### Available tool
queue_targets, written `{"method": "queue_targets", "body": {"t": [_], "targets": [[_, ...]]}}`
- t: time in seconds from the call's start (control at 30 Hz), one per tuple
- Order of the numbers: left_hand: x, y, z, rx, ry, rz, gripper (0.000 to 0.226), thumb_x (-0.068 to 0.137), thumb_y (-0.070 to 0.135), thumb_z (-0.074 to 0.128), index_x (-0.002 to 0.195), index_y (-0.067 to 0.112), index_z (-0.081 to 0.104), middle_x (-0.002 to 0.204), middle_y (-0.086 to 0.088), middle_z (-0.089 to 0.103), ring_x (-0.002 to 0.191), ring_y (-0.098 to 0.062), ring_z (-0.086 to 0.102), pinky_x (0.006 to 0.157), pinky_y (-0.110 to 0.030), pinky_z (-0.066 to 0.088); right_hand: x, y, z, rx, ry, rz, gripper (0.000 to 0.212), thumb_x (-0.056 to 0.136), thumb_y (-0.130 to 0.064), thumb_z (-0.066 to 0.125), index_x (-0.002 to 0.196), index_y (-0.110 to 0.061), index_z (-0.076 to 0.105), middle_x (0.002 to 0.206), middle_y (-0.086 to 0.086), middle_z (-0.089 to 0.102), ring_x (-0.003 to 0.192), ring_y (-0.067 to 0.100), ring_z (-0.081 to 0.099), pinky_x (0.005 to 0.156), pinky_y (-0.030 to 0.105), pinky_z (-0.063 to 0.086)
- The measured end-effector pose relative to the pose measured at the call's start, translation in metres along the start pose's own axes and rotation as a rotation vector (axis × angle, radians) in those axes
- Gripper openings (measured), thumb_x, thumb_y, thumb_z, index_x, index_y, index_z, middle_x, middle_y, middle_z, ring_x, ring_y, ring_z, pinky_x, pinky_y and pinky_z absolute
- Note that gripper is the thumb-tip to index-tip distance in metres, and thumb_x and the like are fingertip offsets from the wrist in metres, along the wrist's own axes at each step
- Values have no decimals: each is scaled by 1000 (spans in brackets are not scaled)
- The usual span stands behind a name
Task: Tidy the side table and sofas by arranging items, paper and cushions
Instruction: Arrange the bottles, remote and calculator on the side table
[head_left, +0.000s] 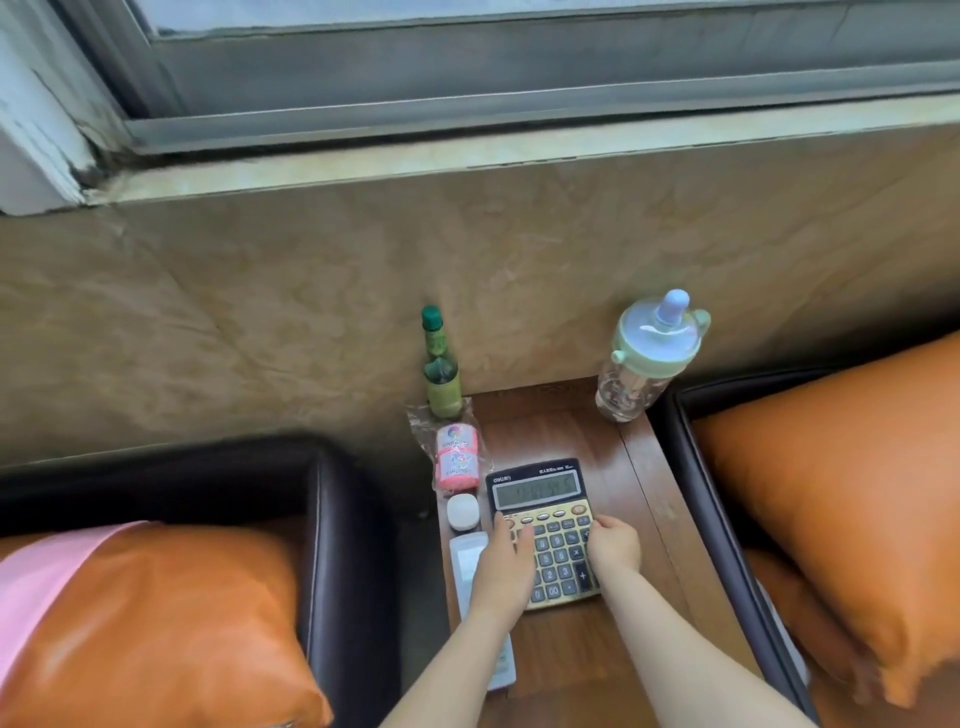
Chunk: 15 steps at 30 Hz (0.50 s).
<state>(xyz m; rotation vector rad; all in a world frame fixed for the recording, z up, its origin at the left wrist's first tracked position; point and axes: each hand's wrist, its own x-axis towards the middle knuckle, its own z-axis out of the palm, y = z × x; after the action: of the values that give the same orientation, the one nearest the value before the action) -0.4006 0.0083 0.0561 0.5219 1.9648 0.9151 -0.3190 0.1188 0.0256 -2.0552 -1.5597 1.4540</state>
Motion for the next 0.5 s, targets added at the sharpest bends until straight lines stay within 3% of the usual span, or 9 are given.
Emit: {"method": "queue_targets", "body": {"t": [0.1,0.2,0.27,0.43,0.5], "targets": [[-7,1,-5,81,-29,54,27,99,37,34,125,42,38,130,9,54,117,-10,54,99,-37,47,-2,-1,-4,-143,25,-75,33,93,-9,45,121,0,60,124,18,59,115,35,52,93,33,42],[-14,7,-15,245,-41,156,44,100,33,36,143,25,31,148,6,37,134,-10,36,112,-30,33,-9,-5,-10,-245,38,-173,37,95,-13,45,130,-2,52,133,16,52,124,32,46,104,40,37],[-15,10,-20,349,-46,181,51,101,33,37,148,18,26,154,4,28,141,-12,26,116,-28,25,-19,-9,-13,-312,22,-243,36,96,-15,44,129,-5,53,130,12,53,123,30,46,102,40,38],[-26,25,-26,579,-26,264,54,101,34,35,150,15,22,158,-1,19,146,-17,12,118,-30,9,-41,-16,-18,-403,-18,-374,29,96,-22,39,103,-12,65,103,9,65,99,29,58,85,38,48],[-30,29,-29,679,5,286,54,101,35,32,150,15,21,159,-1,17,147,-18,7,118,-34,6,-50,-20,-21,-428,-26,-417,30,97,-22,39,110,-11,64,109,9,65,103,28,58,87,37,47]]}}
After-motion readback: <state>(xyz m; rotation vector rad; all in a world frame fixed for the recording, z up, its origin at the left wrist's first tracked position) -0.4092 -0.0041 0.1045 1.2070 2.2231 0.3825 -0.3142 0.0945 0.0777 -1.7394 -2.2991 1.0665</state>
